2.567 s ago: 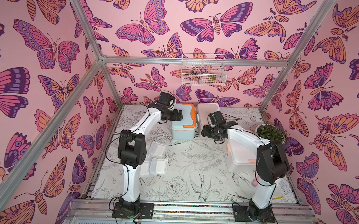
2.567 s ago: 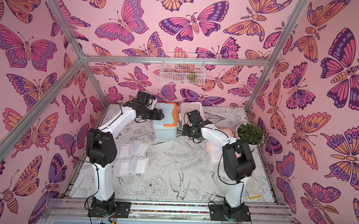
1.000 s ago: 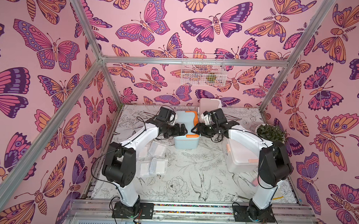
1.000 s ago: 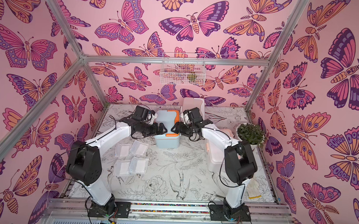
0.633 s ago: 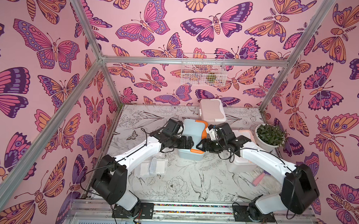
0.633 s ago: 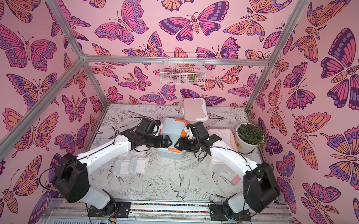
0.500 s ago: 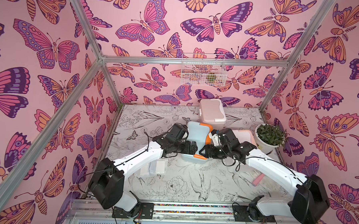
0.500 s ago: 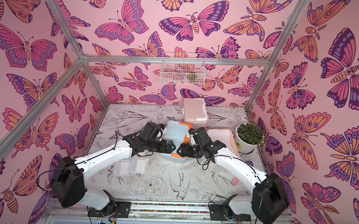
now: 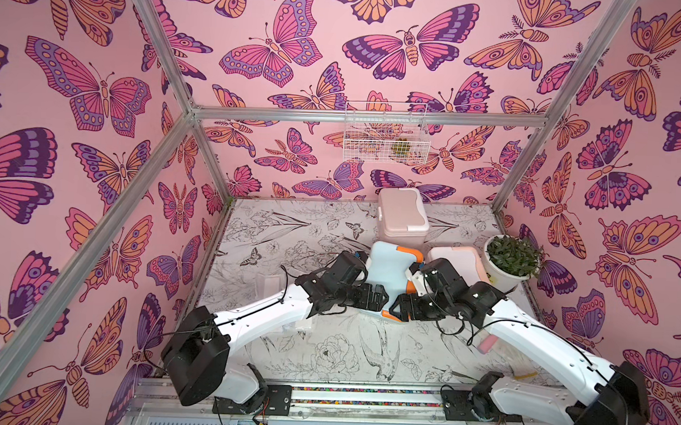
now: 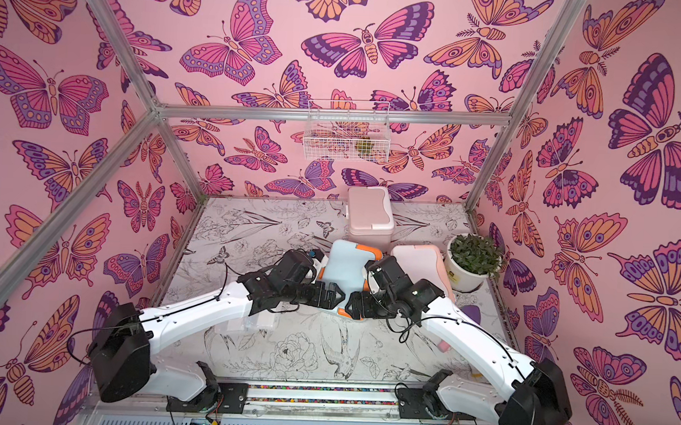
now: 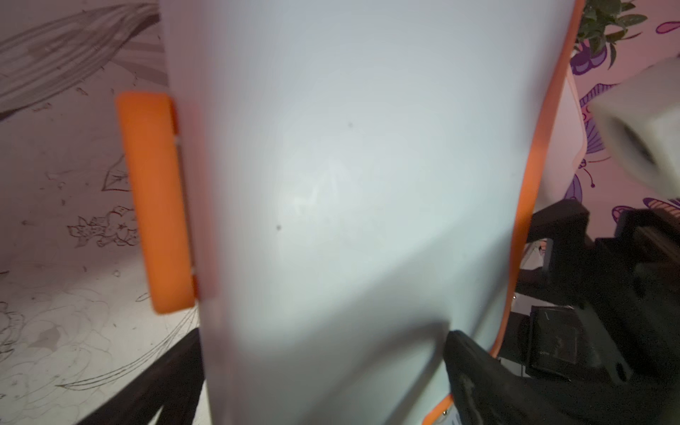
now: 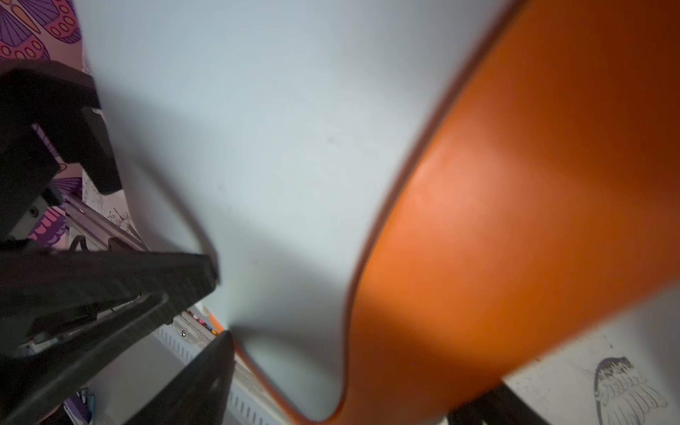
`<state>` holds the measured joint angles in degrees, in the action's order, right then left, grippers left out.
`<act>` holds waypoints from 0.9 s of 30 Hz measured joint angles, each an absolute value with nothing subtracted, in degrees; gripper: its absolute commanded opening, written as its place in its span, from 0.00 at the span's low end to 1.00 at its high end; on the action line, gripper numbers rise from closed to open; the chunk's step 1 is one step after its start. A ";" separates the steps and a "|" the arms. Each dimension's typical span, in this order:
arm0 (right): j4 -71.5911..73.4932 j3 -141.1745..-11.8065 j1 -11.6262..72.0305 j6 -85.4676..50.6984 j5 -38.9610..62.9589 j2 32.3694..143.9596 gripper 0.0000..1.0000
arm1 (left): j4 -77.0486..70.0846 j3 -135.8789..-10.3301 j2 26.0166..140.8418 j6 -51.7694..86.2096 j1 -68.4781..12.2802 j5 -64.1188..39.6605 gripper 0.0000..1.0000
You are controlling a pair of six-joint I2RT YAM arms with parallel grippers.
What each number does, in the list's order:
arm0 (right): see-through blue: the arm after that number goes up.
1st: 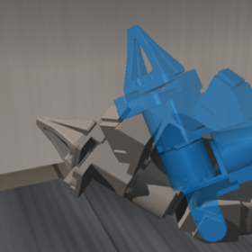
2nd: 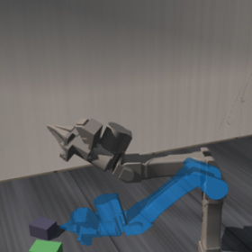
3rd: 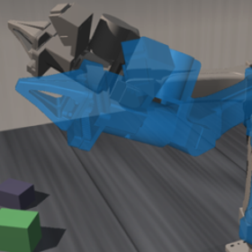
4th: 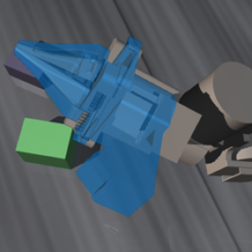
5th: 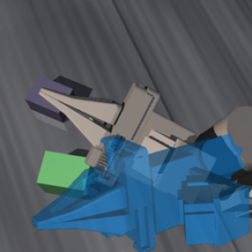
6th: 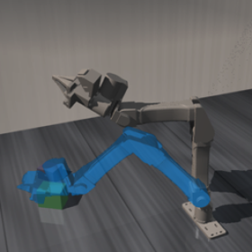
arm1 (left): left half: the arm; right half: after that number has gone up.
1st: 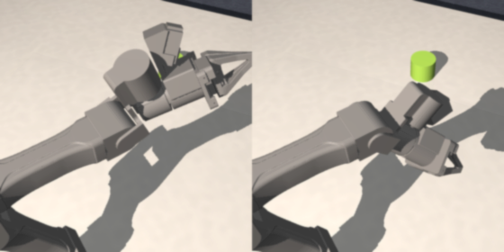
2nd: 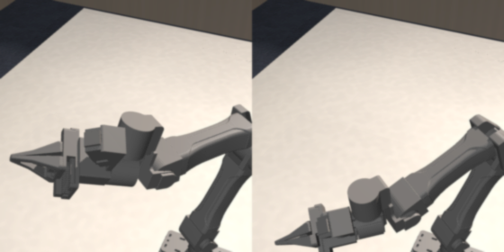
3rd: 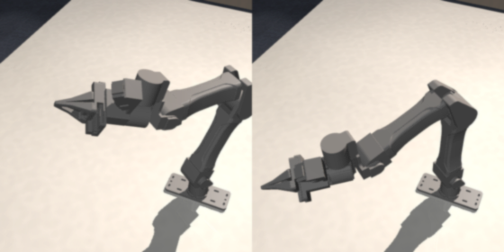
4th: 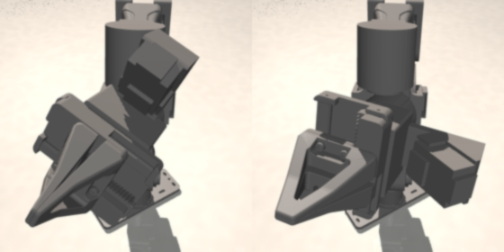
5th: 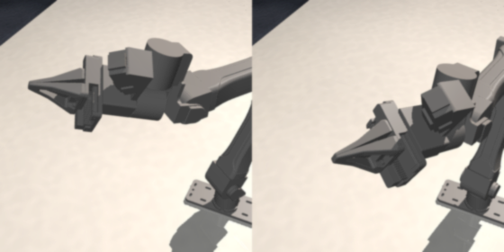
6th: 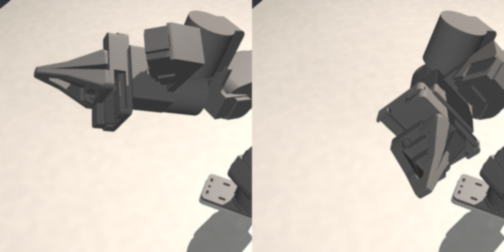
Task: Open first aid kits and take out gauze
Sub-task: Move the first aid kit to the center of the board.
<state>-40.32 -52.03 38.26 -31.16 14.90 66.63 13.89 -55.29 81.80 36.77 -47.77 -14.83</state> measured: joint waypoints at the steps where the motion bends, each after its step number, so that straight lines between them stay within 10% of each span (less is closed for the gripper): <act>1: -41.23 -52.18 38.30 -30.70 14.87 66.59 0.88 | 13.37 -54.81 81.76 37.12 -47.83 -15.66 1.00; 27: -48.56 -61.78 35.00 -23.66 5.30 68.34 0.99 | 11.97 -51.29 68.38 37.63 -40.29 -26.89 1.00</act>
<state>-48.56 -61.78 35.00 -23.66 5.30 68.34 11.97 -51.29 68.38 37.63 -40.29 -26.89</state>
